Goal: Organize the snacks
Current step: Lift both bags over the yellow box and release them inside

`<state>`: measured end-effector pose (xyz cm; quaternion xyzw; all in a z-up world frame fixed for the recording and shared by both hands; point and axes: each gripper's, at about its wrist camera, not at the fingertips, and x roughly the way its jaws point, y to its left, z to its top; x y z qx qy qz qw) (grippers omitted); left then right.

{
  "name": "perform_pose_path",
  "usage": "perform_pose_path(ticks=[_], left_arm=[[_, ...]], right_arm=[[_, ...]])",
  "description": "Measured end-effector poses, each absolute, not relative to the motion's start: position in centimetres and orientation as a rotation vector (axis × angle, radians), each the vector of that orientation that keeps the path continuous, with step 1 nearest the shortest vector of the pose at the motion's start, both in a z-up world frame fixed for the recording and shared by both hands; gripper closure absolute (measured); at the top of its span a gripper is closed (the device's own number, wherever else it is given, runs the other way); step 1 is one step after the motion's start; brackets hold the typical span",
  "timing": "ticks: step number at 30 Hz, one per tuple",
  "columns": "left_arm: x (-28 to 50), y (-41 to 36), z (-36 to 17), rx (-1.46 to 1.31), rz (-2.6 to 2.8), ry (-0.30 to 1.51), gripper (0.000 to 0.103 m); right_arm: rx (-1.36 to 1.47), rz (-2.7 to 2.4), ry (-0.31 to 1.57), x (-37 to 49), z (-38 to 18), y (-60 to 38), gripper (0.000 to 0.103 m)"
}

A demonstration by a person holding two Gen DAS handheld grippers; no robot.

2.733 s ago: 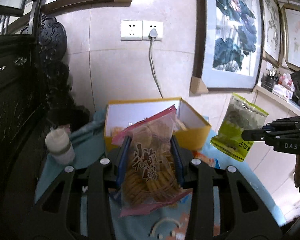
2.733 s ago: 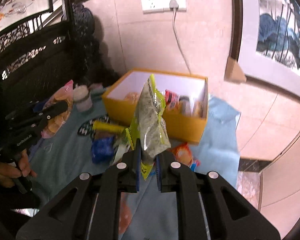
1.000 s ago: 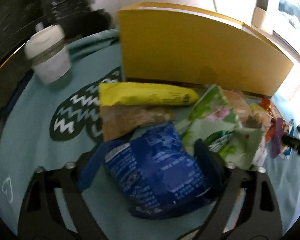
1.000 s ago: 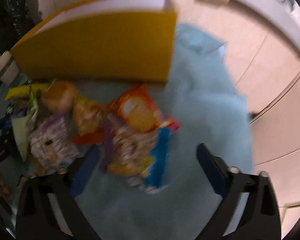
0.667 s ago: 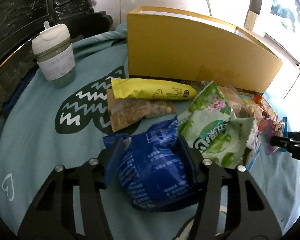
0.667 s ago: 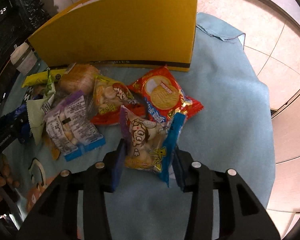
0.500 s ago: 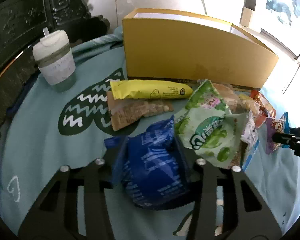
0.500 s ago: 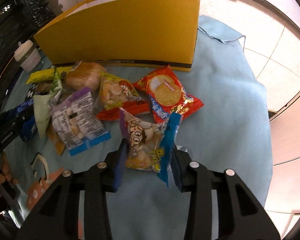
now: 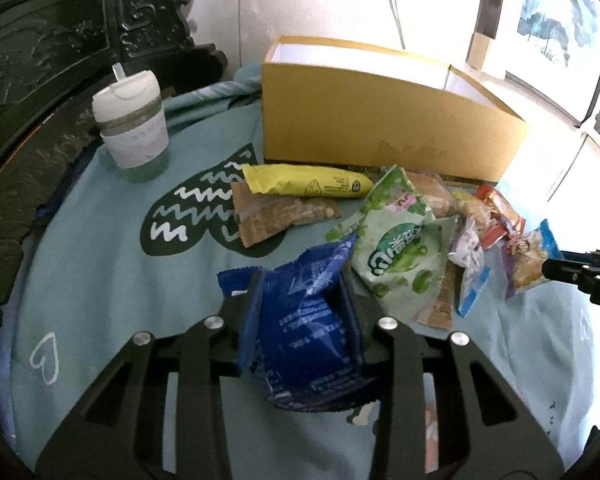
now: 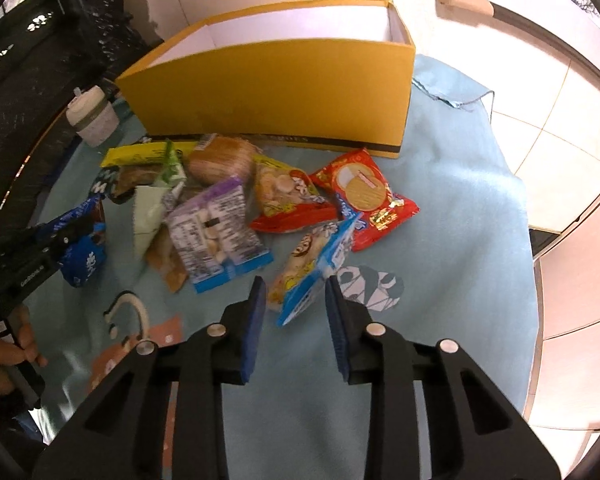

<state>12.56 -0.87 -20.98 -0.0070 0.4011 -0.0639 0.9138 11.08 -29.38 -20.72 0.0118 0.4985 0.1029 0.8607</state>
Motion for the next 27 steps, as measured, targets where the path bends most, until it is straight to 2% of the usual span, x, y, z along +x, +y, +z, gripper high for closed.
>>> perform_pose_path(ticks=[7,9,11,13,14,17,18,19,20,21,22,27], left_arm=[[10.7,0.8,-19.8,-0.024,-0.117,0.8,0.069],[10.5,1.1,-20.3,-0.022,-0.104,0.82,0.069],[10.4,1.2,-20.9,-0.013,-0.093,0.839,0.069],[10.5,1.2,-21.5,-0.006,-0.081,0.858,0.069],[10.6,1.2,-21.9,-0.013,-0.083,0.869,0.069],[10.9,1.0,-22.6,-0.007,-0.079,0.881,0.069],[11.0,0.9,-22.8,-0.006,-0.078,0.884,0.069],[11.0,0.8,-22.8,-0.004,-0.081,0.881,0.069],[11.0,0.6,-22.8,-0.003,-0.089,0.879,0.069],[11.0,0.4,-22.8,-0.004,-0.104,0.878,0.069],[10.9,0.1,-22.8,0.0,-0.131,0.875,0.069],[10.2,-0.5,-21.4,-0.022,-0.175,0.836,0.069]], right_arm=[[0.078,0.212,1.063,10.9,-21.2,-30.0,0.074],[0.126,0.214,1.103,11.5,-22.3,-30.3,0.07],[0.158,0.204,1.123,12.4,-23.1,-30.7,0.055],[0.204,0.176,1.141,13.3,-23.9,-31.1,0.044],[0.235,0.168,1.152,13.8,-24.2,-31.2,0.04],[0.237,0.132,1.152,14.8,-24.8,-31.0,0.039],[0.235,0.122,1.164,15.2,-25.2,-30.9,0.04],[0.217,0.115,1.166,15.3,-25.3,-30.7,0.049],[0.213,0.134,1.18,15.6,-25.3,-30.5,0.068],[0.227,0.172,1.179,15.7,-25.0,-30.2,0.077],[0.221,0.197,1.168,15.6,-24.5,-29.9,0.08],[0.346,0.361,1.137,14.1,-22.0,-29.6,0.08]])
